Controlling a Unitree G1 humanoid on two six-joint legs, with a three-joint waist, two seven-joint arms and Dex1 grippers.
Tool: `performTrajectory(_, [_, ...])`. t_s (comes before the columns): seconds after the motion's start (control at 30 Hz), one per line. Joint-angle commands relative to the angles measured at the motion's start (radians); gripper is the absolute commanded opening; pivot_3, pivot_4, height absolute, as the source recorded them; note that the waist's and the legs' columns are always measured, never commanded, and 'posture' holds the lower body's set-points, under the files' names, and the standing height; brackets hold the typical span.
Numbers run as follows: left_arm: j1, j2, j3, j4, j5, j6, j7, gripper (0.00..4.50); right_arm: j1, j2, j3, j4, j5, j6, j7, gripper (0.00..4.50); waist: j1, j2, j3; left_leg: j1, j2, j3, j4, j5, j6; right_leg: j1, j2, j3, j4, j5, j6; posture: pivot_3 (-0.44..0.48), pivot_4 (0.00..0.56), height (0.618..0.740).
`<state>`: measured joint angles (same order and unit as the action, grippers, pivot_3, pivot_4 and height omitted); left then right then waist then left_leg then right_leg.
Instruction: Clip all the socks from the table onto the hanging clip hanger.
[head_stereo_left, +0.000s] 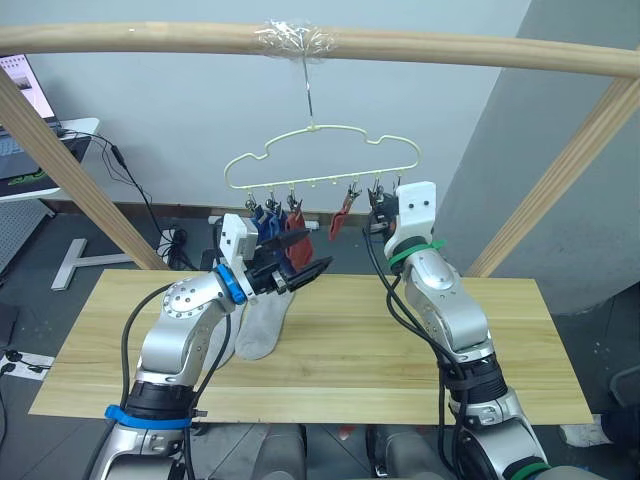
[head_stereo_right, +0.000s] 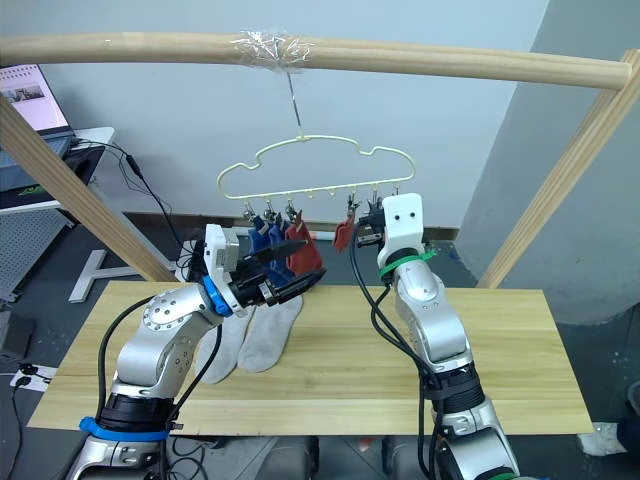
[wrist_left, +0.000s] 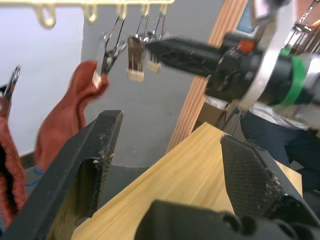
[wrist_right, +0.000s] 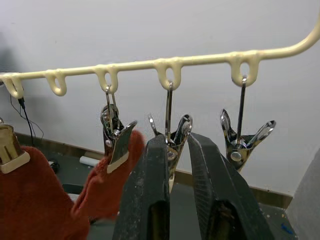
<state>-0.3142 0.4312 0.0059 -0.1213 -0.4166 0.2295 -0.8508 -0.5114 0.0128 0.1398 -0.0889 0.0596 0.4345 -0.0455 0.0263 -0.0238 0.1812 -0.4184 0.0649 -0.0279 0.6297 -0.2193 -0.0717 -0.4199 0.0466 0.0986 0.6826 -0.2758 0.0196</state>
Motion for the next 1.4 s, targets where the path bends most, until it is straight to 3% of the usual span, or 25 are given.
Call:
performTrajectory(0.03, [-0.007,0.0,0.005,-0.07,-0.022,0.026,0.018,3.6,-0.035,0.016,-0.018,-0.008,-0.011,-0.033,-0.002,0.69,0.0,0.0,0.0,0.0,0.0,0.0,0.0,0.0,0.0,0.0,0.0,0.0,0.0,0.0,0.0,0.214,0.171,0.74])
performTrajectory(0.2, [-0.029,0.002,0.002,-0.091,-0.02,0.059,0.037,3.6,-0.044,0.02,-0.018,0.005,-0.014,-0.039,0.003,0.85,0.0,0.0,0.0,0.0,0.0,0.0,0.0,0.0,0.0,0.0,0.0,0.0,0.0,0.0,0.0,0.223,0.169,0.74])
performTrajectory(0.27, [-0.04,-0.002,-0.001,-0.094,-0.021,0.071,0.044,3.6,-0.046,0.023,-0.017,0.011,-0.015,-0.041,0.001,1.28,0.001,0.0,0.0,0.0,0.0,0.0,0.0,0.0,0.0,0.0,0.0,0.0,0.0,0.0,0.0,0.223,0.169,0.74])
performTrajectory(0.4, [-0.045,-0.004,-0.003,-0.096,-0.018,0.079,0.048,3.6,-0.056,0.032,-0.018,0.026,-0.017,-0.042,-0.005,2.66,0.0,0.0,0.0,0.0,0.0,0.0,0.0,0.0,0.0,0.0,0.0,0.0,0.0,0.0,0.0,0.223,0.169,0.74])
performTrajectory(1.23, [-0.011,0.002,0.01,-0.026,-0.017,0.017,-0.006,3.6,-0.103,0.089,-0.078,0.093,-0.015,-0.039,-0.038,2.66,0.0,0.0,0.0,0.0,0.0,0.0,0.0,0.0,0.0,0.0,0.0,0.0,0.0,0.0,0.0,0.223,0.17,0.74])
performTrajectory(1.3, [-0.01,0.002,0.011,-0.018,-0.011,0.002,-0.011,3.6,-0.113,0.101,-0.078,0.102,-0.011,-0.041,-0.038,2.29,0.0,0.0,0.0,0.0,0.0,0.0,0.0,0.0,0.0,0.0,0.0,0.0,0.0,0.0,0.0,0.223,0.17,0.74])
performTrajectory(1.4, [-0.008,0.002,0.011,-0.006,-0.004,-0.017,-0.015,3.6,-0.124,0.125,-0.083,0.115,-0.003,-0.037,-0.045,1.39,0.0,0.0,0.0,0.0,0.0,0.0,0.0,0.0,0.0,0.0,0.0,0.0,0.0,0.0,0.0,0.223,0.17,0.74])
